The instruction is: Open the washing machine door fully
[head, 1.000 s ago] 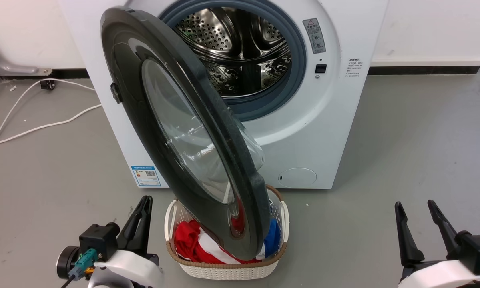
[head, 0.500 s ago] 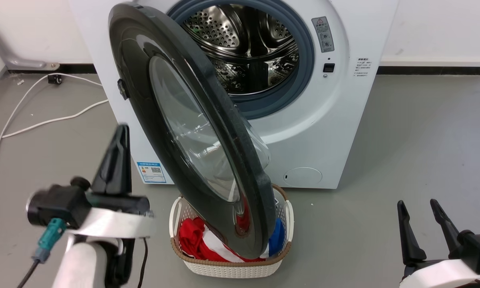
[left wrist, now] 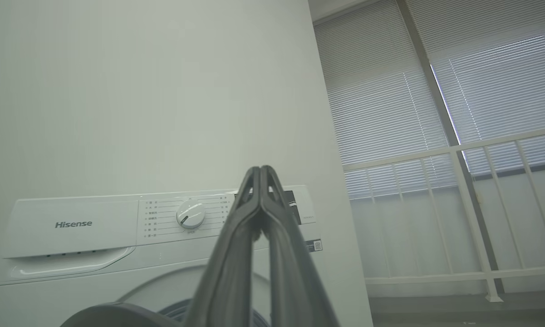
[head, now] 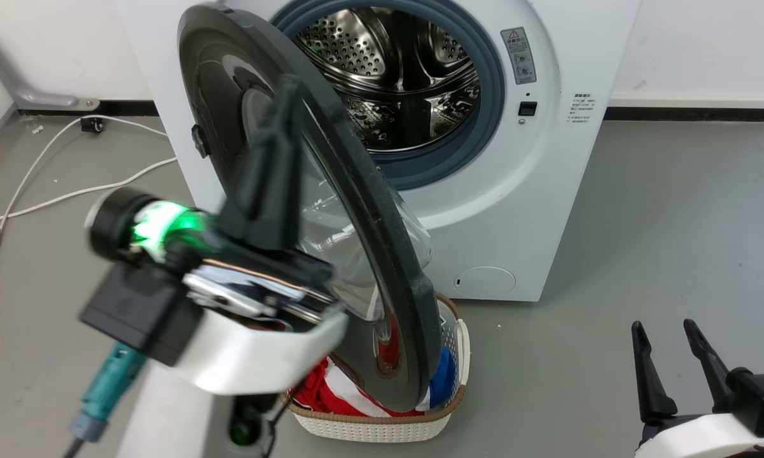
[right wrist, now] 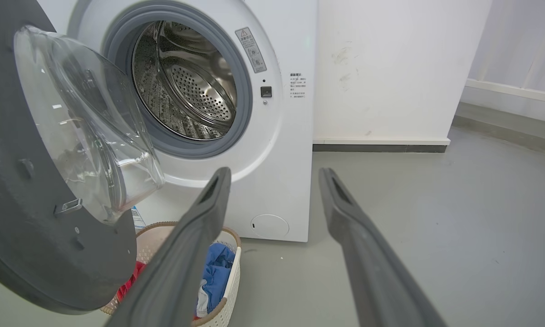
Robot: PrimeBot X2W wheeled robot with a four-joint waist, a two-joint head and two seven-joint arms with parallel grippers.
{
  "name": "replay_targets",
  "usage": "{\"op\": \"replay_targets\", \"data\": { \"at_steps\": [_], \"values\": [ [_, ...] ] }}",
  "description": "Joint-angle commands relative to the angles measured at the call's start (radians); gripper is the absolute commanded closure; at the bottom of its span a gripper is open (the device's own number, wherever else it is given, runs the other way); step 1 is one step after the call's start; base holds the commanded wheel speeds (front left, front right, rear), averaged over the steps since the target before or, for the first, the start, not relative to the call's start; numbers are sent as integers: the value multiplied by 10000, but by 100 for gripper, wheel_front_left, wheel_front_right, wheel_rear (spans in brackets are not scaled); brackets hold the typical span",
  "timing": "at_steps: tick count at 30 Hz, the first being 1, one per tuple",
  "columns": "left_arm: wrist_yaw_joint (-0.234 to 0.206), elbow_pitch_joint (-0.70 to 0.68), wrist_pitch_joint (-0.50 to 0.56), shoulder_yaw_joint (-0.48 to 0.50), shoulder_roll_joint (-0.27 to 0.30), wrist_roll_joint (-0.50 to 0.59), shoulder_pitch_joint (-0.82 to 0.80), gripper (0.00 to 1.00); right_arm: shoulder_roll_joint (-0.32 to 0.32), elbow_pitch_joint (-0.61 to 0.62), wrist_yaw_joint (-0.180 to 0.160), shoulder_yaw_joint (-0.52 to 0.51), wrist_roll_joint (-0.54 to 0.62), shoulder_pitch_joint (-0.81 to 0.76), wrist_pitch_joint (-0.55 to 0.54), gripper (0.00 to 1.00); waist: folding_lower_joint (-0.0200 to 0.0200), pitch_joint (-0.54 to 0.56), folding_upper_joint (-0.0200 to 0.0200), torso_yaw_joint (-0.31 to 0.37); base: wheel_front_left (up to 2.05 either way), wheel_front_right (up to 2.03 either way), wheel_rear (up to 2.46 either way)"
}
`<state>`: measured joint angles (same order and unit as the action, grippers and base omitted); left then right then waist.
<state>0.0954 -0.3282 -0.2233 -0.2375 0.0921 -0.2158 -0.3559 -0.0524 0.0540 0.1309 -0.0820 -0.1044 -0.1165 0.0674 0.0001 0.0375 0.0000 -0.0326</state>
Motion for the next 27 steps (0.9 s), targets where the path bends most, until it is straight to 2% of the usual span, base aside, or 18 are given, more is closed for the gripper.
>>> {"op": "replay_targets", "data": {
  "at_steps": [1,6,14,21,27],
  "values": [
    [27,-166,122,-360,-75,-83,-199,100,39,-44,-3,21,-28,151,55,0,-1,12,0,12,0,0,0],
    [135,-303,738,-1828,-270,-588,-270,100,38,-61,-3,37,-41,149,58,0,-1,11,0,77,0,0,0],
    [198,381,2243,-3658,-311,-1461,542,100,38,-110,-3,5,-54,82,57,0,-1,-51,0,160,0,0,0],
    [17,1483,3688,-4401,-119,-2079,1626,100,37,-165,-3,-131,-112,62,102,0,-1,-106,0,148,0,0,0],
    [-262,2681,3766,-4552,-116,-1911,1800,100,37,-233,-3,-105,-117,153,121,0,-1,-140,0,210,0,0,0]
  ]
}}
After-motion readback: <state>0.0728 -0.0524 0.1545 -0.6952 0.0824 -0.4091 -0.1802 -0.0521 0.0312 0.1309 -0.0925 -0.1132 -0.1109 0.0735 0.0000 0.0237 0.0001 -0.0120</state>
